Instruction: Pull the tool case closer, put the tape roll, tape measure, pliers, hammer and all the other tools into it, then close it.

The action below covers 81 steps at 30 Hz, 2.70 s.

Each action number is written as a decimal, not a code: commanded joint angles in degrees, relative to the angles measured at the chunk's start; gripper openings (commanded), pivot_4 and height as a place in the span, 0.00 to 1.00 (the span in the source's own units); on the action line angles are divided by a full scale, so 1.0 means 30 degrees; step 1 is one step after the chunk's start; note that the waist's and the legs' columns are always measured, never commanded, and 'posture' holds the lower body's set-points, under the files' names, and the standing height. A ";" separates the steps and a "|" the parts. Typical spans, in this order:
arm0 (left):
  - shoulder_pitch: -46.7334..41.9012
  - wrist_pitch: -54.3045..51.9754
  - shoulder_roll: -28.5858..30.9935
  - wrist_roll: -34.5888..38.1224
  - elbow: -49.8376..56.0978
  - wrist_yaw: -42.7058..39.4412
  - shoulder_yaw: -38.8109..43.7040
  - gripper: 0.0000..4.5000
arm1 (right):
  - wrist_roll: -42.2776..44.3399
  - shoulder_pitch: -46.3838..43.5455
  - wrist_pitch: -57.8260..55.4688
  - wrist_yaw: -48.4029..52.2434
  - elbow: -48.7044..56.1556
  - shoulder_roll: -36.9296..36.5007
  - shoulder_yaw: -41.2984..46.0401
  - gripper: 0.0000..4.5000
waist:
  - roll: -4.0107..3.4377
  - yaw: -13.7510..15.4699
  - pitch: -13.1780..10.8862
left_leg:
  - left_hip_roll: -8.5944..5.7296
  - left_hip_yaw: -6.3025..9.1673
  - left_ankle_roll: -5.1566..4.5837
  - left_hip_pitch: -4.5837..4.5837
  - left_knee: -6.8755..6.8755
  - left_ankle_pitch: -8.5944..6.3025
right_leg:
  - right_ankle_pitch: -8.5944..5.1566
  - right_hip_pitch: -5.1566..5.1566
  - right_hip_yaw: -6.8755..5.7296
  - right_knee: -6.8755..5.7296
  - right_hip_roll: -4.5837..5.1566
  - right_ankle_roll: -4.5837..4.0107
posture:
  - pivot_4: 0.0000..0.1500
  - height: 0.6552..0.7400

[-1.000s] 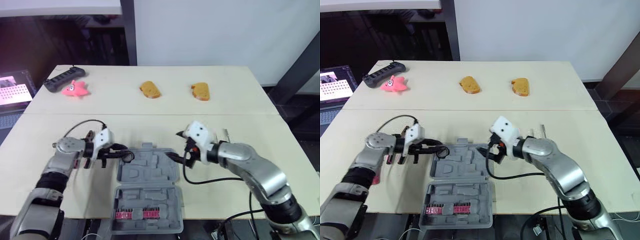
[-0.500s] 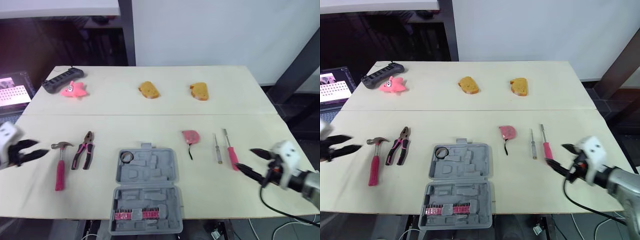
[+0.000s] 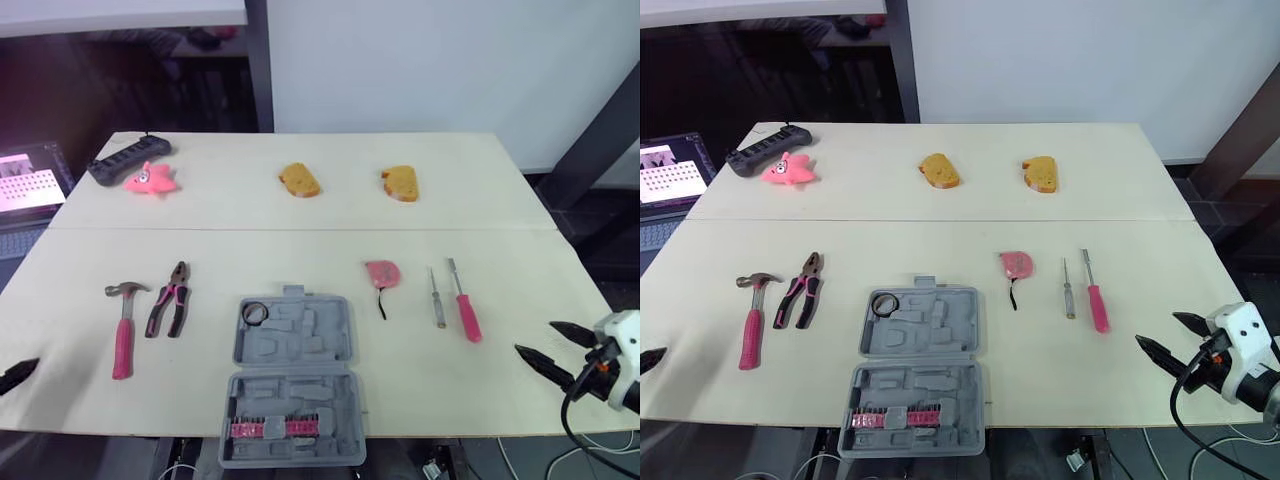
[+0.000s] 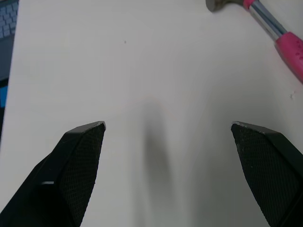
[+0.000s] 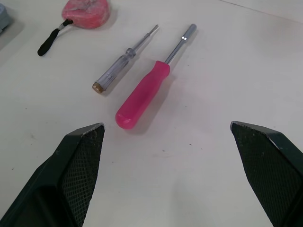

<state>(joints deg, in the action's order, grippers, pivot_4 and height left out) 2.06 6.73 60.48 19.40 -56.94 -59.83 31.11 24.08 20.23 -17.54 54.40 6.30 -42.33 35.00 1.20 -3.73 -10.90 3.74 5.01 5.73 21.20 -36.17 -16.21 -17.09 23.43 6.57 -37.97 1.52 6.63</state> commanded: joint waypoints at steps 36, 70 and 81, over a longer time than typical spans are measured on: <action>0.1364 -0.4240 -0.4565 0.2304 2.0673 -0.4514 -0.6136 0.99 | -0.4968 -0.7566 -1.0715 -1.9413 0.7762 1.0862 -1.3883 1.00 | -0.0019 0.0290 0.0009 | 0.0002 0.0002 0.0012 0.0042 -0.0007 0.0007 | 0.0016 0.0059 0.0017 -0.0006 -0.0004 0.0004 | 1.00 1.00; 0.2865 -0.4002 -0.4374 0.1935 2.1877 -0.3434 -0.6249 1.00 | -0.6921 -1.0168 -0.7139 -1.8024 -0.0221 1.3189 -1.3240 0.01 | -0.0012 -0.0159 0.0014 | 0.0013 0.0002 0.0011 0.0033 0.0000 0.0006 | 0.0039 0.0067 0.0018 -0.0017 -0.0013 0.0041 | 1.00 1.00; 0.2463 -0.4194 -0.4454 0.1930 2.1807 -0.3326 -0.6600 1.00 | -0.7031 -0.9899 -0.7187 -1.6923 0.0603 1.2992 -1.4057 0.63 | -0.0012 -0.0132 0.0013 | 0.0012 0.0003 0.0011 0.0035 -0.0001 0.0006 | 0.0039 0.0066 0.0017 -0.0016 -0.0012 0.0041 | 1.00 1.00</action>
<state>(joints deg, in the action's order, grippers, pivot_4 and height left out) 9.47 -5.99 46.92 25.16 7.93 -69.82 11.11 2.80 -9.03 -38.98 2.84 8.55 -3.79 -6.49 1.16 -4.12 -10.86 3.78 5.02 5.76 21.32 -36.18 -16.19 -16.98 23.62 6.62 -38.02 1.48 6.75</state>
